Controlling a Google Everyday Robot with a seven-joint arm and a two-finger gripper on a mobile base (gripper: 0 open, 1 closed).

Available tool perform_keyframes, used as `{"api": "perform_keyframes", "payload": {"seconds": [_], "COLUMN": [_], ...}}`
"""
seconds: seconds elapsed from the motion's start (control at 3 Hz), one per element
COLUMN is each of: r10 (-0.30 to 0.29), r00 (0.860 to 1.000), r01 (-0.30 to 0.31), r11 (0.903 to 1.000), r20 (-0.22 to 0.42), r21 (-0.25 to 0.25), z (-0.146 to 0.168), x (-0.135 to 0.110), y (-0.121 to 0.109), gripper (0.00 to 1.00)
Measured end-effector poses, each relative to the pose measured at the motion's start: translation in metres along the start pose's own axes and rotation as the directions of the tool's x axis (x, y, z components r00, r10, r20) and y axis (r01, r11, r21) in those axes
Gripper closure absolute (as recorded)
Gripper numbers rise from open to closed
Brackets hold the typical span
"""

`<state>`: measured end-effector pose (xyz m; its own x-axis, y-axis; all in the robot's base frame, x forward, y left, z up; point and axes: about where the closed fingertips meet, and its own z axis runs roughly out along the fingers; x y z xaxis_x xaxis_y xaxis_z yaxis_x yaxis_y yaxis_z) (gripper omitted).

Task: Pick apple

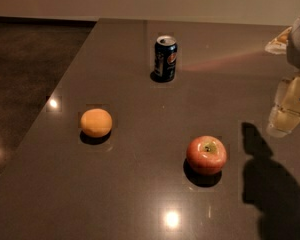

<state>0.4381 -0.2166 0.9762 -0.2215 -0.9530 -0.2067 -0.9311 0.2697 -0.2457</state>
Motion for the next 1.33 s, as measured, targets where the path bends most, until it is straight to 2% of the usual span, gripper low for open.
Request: {"api": "perform_keyframes", "payload": {"seconds": [0.33, 0.67, 1.0, 1.33], "r10": [0.0, -0.018, -0.065, -0.121], "r00": [1.0, 1.0, 0.993, 0.978], "r01": [0.0, 0.018, 0.068, 0.137], "r11": [1.0, 0.9998, 0.9972, 0.9869], "r20": [0.0, 0.026, 0.096, 0.171], "r21": [0.0, 0.0, -0.031, -0.085], "z": [0.0, 0.003, 0.017, 0.037], "x": [0.0, -0.008, -0.022, -0.044], "y": [0.0, 0.008, 0.025, 0.048], "gripper": [0.0, 0.0, 0.0, 0.0]}}
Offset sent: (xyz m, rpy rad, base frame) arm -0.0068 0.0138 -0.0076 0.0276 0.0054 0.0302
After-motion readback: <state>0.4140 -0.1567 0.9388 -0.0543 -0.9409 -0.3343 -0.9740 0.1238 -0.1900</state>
